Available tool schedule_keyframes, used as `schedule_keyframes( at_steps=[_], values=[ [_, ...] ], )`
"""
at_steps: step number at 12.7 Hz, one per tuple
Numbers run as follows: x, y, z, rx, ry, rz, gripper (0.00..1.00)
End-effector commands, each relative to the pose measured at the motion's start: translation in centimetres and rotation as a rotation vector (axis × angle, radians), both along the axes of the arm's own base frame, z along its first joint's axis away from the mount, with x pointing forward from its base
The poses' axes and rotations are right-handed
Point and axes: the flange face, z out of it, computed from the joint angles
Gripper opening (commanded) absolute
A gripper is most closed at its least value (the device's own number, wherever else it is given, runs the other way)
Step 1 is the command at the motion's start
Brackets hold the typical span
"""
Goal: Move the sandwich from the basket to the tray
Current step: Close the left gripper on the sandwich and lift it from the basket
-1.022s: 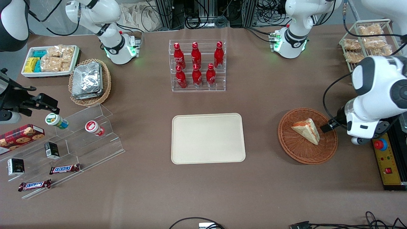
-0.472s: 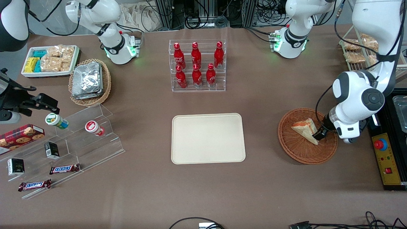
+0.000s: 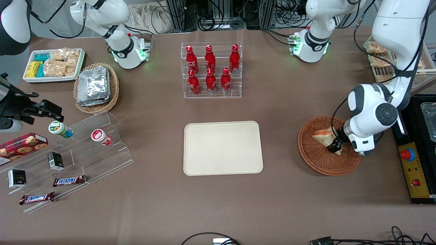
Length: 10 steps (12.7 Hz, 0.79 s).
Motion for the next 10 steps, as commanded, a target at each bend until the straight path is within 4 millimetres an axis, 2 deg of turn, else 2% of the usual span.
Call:
schedule_keyframes(
  at_steps=[1, 2, 3, 4, 6, 8, 10],
  values=[
    [0.3, -1.4, -0.8, -0.016, -0.009, 0.043, 0.67],
    [0.3, -1.4, -0.4, -0.01, -0.01, 0.036, 0.01],
    [0.5, -2.0, 0.1, -0.004, -0.02, 0.01, 0.0],
    [0.8, -2.2, 1.4, 0.006, -0.03, -0.01, 0.0],
    [1.3, -2.5, 4.2, 0.068, 0.057, -0.08, 0.0],
    [3.0, -4.1, 9.3, 0.092, 0.117, -0.124, 0.0],
    [4.7, -8.0, 15.6, 0.081, 0.134, -0.2, 0.0]
  ],
)
